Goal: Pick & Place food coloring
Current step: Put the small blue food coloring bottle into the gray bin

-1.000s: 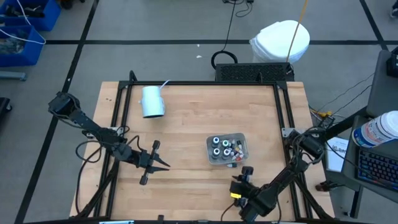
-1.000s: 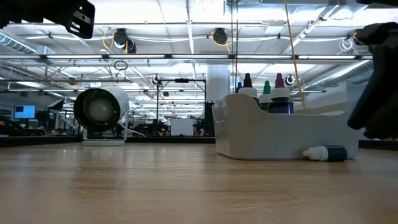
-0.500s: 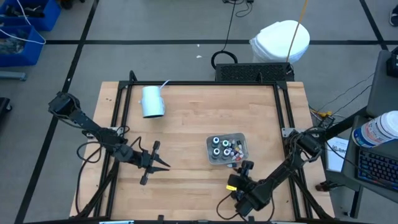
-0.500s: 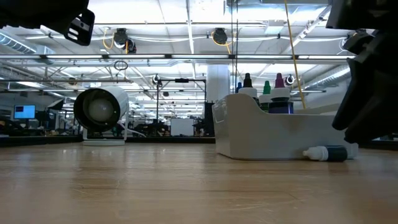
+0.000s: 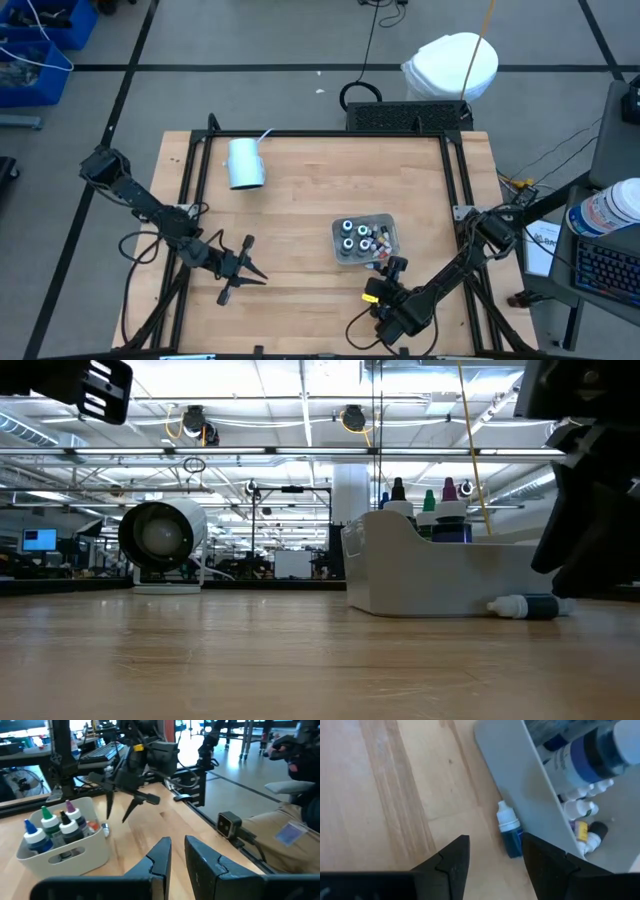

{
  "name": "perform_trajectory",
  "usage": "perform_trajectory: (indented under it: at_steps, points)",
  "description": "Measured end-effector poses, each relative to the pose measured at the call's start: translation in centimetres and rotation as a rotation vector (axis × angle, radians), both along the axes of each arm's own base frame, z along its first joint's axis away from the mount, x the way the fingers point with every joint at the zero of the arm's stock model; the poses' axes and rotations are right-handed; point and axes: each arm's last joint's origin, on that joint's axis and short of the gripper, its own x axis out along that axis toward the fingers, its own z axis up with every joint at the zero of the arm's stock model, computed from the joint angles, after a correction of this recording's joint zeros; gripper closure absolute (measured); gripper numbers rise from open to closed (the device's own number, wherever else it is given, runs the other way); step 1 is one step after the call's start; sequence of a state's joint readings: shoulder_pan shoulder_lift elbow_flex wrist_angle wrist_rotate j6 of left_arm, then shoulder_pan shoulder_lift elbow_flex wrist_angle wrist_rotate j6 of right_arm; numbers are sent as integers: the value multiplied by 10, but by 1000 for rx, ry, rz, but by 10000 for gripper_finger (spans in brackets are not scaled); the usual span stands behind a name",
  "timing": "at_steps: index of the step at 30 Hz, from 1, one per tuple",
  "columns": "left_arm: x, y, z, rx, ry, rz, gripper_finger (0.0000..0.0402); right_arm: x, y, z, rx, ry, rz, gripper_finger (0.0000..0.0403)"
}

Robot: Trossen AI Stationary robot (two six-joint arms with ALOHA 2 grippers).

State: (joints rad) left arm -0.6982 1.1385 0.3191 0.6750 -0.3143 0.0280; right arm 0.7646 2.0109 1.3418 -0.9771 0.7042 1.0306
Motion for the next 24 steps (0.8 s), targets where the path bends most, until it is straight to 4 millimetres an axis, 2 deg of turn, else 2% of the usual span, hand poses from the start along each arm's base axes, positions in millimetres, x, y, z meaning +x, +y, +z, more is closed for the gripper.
perform_trajectory:
  at_steps: [16, 24]
  points:
    - [-2, -2, -1, 0, 6, -10, 339, -2, -22, -16, -8, 77, -59, 232]
    - [-2, -2, -2, 31, 9, -11, 339, -4, -26, -22, -18, 93, -37, 232]
